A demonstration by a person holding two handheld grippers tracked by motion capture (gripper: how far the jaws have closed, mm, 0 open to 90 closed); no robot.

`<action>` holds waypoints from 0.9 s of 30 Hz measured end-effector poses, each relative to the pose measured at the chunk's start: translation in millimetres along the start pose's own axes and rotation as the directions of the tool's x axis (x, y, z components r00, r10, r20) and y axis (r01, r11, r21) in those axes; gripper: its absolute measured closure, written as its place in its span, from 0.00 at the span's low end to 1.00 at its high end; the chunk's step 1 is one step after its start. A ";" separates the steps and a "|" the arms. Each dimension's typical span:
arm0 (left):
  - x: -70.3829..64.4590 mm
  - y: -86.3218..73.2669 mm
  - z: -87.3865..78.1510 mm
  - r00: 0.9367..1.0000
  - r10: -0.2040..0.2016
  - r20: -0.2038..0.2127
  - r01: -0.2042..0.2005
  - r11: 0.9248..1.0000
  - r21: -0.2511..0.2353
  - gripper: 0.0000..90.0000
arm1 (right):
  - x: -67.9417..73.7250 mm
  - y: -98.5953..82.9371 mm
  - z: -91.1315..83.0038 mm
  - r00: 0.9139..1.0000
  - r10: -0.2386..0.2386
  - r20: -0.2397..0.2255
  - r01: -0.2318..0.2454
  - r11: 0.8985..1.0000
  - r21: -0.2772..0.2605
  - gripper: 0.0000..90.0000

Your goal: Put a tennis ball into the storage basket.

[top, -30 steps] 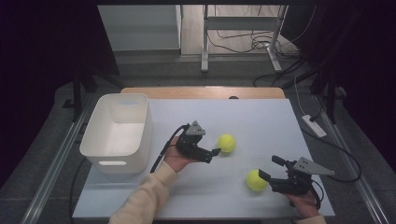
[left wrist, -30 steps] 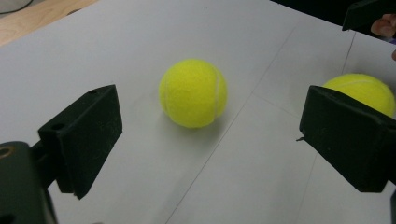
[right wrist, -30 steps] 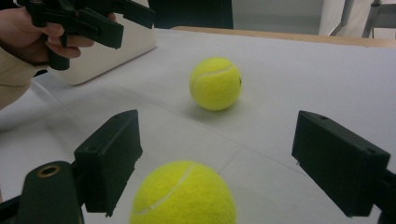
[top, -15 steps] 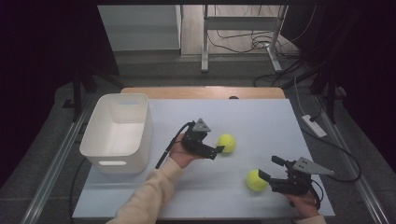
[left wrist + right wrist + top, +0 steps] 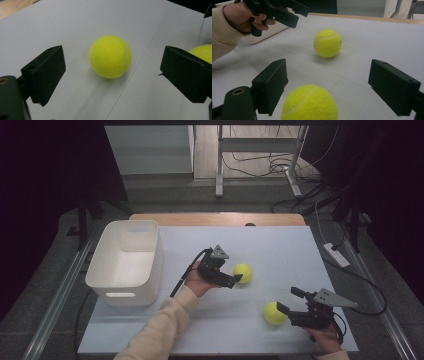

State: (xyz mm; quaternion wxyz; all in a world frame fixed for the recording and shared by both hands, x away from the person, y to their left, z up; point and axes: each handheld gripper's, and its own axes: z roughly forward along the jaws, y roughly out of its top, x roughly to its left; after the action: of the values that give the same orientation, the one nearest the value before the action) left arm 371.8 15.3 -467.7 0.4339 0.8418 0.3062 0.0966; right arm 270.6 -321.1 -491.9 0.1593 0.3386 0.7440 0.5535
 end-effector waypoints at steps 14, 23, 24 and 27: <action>0.4 4.0 18.2 1.000 0.012 0.012 -0.012 1.000 0.022 0.08 | -0.3 -0.1 0.4 1.000 0.000 0.000 0.000 1.000 0.005 0.18; 2.4 3.6 29.5 1.000 0.001 0.031 -0.003 0.999 0.036 0.08 | -1.1 -0.3 -0.3 1.000 0.003 0.001 -0.003 1.000 0.000 0.18; 2.6 3.2 31.3 0.999 0.001 0.034 -0.002 0.999 0.039 0.08 | -1.3 -0.4 0.0 1.000 0.002 0.000 -0.002 1.000 0.001 0.18; 3.9 2.7 35.0 0.999 -0.012 0.042 0.011 0.999 0.038 0.08 | -1.2 -0.4 0.6 1.000 0.001 -0.001 -0.001 1.000 0.004 0.18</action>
State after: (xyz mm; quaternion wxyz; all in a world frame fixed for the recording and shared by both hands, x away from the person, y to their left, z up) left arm 391.1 -7.0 -487.1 0.4249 0.8499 0.3035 0.0705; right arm 271.7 -321.6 -492.7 0.1580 0.3388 0.7452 0.5522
